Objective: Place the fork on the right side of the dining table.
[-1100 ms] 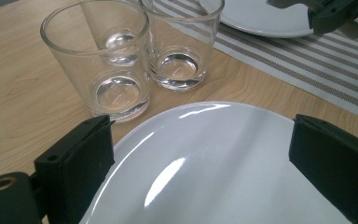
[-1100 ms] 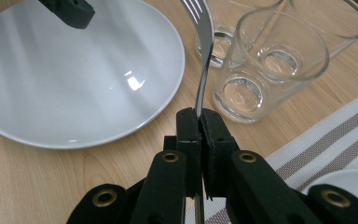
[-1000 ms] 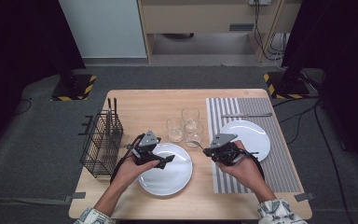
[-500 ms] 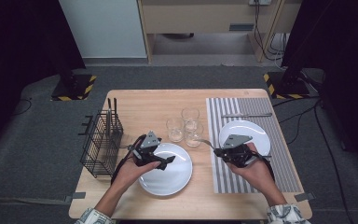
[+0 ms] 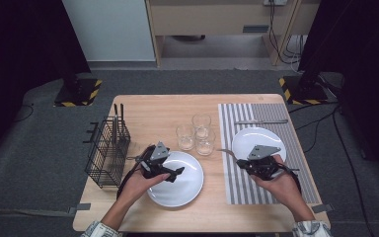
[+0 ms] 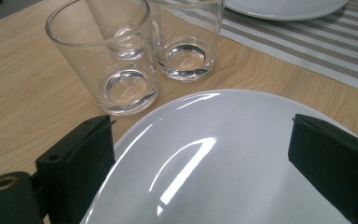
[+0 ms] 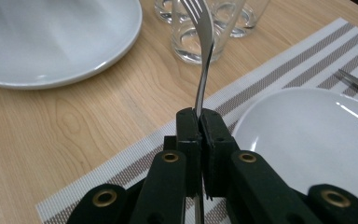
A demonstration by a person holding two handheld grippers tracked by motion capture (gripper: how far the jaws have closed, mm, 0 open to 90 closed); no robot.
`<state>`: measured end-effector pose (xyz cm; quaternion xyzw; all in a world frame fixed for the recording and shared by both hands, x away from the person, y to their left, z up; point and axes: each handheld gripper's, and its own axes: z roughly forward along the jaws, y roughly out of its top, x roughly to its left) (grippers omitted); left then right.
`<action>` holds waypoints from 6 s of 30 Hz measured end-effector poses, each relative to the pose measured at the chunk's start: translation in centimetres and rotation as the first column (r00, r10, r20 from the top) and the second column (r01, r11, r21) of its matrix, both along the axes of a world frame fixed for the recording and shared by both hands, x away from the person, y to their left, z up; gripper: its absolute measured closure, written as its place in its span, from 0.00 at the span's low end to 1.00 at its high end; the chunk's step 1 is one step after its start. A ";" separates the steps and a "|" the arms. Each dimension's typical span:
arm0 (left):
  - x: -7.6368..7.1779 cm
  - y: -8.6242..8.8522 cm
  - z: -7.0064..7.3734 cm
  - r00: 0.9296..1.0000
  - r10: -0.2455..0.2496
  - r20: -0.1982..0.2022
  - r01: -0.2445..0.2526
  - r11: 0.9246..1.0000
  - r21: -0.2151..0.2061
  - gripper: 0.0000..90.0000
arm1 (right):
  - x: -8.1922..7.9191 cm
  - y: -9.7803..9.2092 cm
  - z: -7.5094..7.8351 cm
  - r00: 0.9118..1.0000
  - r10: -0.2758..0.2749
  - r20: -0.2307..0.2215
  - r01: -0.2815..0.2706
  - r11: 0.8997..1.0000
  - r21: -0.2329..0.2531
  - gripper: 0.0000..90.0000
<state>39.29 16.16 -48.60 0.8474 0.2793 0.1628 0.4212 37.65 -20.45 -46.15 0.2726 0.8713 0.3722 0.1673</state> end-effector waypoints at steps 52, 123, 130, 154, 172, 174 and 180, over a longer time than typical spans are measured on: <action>-2.1 1.2 -0.4 0.994 0.093 0.053 -0.094 0.995 0.021 0.08 | -1.9 -0.9 -5.5 0.996 -0.089 -0.016 0.088 0.993 -0.075 0.96; -2.5 1.6 -0.6 0.992 0.112 0.063 -0.116 0.992 0.051 0.07 | -1.0 1.2 -6.8 0.990 -0.141 -0.004 0.141 0.990 -0.020 0.96; -2.6 1.6 -0.6 0.992 0.109 0.062 -0.113 0.992 0.053 0.07 | -1.7 0.7 -6.8 0.994 -0.111 -0.005 0.111 0.994 -0.026 0.97; -2.6 1.3 -0.6 0.993 0.098 0.064 -0.102 0.993 0.055 0.07 | -2.3 0.2 -5.7 0.991 -0.125 0.055 0.124 0.992 0.020 0.80; -2.6 1.3 -0.7 0.994 0.094 0.055 -0.097 0.994 0.052 0.07 | -2.2 0.6 -5.8 0.991 -0.115 0.067 0.115 0.993 0.002 0.98; -2.6 1.3 -0.7 0.994 0.093 0.055 -0.096 0.994 0.052 0.07 | -2.1 0.5 -5.8 0.990 -0.122 0.067 0.122 0.993 0.005 0.99; -2.7 1.1 -0.8 0.995 0.088 0.052 -0.091 0.994 0.056 0.07 | -1.8 0.3 -5.9 0.988 -0.149 0.045 0.149 0.989 0.018 0.97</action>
